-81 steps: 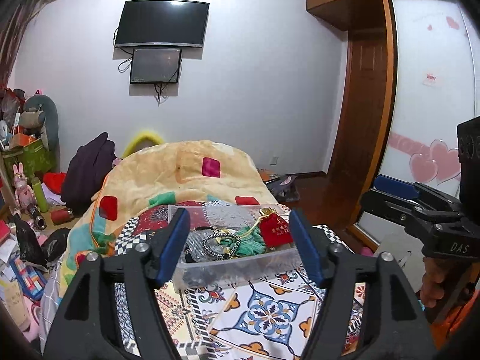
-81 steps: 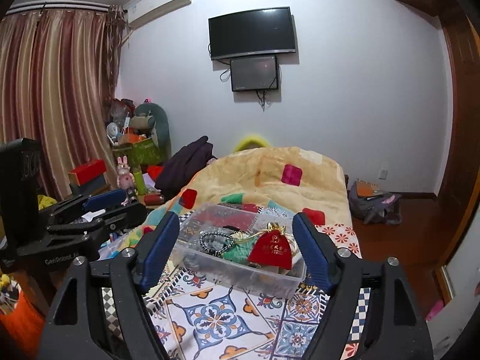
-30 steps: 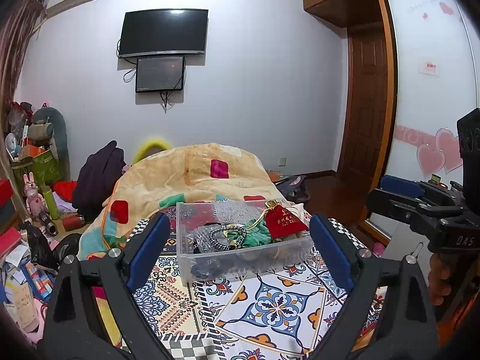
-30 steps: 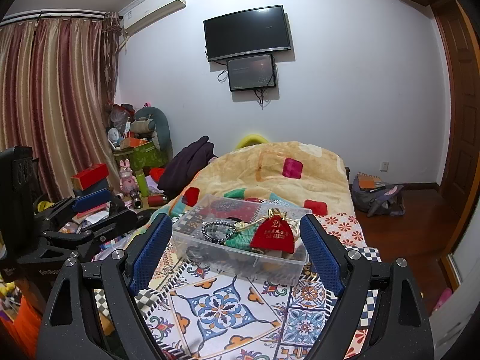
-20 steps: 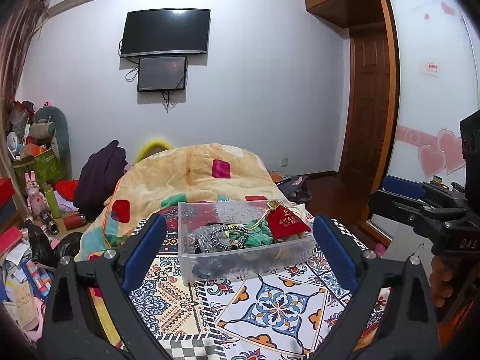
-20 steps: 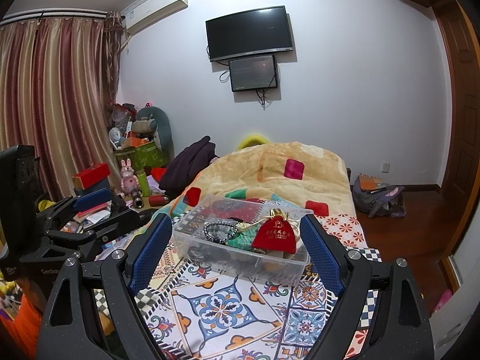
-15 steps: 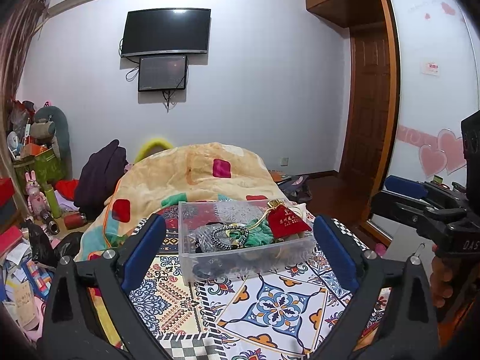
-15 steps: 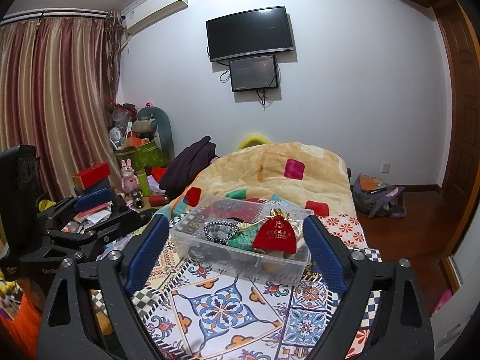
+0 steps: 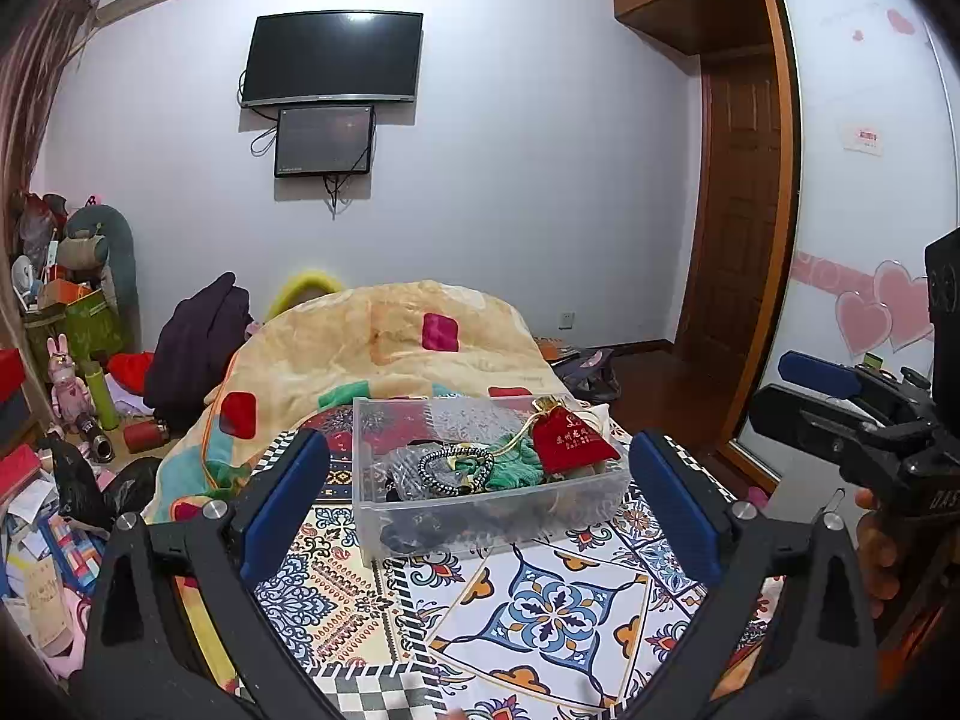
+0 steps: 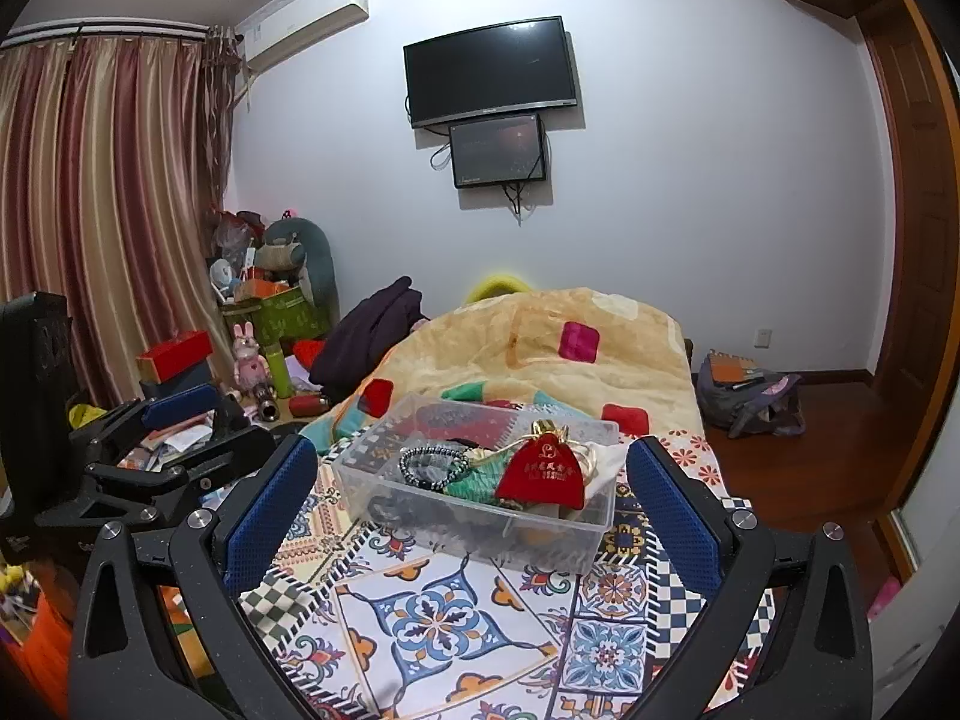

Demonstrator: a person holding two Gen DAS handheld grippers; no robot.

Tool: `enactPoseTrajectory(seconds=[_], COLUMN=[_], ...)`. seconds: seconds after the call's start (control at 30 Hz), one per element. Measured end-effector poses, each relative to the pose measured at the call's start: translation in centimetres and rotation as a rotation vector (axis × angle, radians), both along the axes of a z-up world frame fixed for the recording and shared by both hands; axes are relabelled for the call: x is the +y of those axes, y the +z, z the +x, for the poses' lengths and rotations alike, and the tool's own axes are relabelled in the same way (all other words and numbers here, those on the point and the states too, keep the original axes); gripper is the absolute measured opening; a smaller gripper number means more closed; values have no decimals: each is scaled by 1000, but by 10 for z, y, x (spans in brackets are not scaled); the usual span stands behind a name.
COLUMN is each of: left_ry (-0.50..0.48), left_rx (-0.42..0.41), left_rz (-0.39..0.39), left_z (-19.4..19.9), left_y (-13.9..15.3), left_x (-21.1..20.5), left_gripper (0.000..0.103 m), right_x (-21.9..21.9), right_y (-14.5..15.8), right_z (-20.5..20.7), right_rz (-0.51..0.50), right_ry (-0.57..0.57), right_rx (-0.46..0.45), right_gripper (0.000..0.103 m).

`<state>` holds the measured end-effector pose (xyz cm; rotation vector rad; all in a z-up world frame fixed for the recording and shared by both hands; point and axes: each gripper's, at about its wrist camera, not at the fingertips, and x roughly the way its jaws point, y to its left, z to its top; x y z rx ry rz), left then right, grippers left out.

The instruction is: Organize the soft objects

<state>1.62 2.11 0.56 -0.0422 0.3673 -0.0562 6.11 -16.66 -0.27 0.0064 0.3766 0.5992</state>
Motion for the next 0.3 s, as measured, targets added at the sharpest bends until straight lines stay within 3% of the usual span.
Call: enactPoseTrajectory(seconds=[0.3], left_ry=[-6], left_rx=[8], left_rz=[9], left_z=[0], left_y=[-1], left_x=[-4], left_gripper=[103], right_x=[2], right_y=[-6], right_z=[6], right_rz=[-14], right_ry=[-3], right_rx=[45], right_gripper=[103])
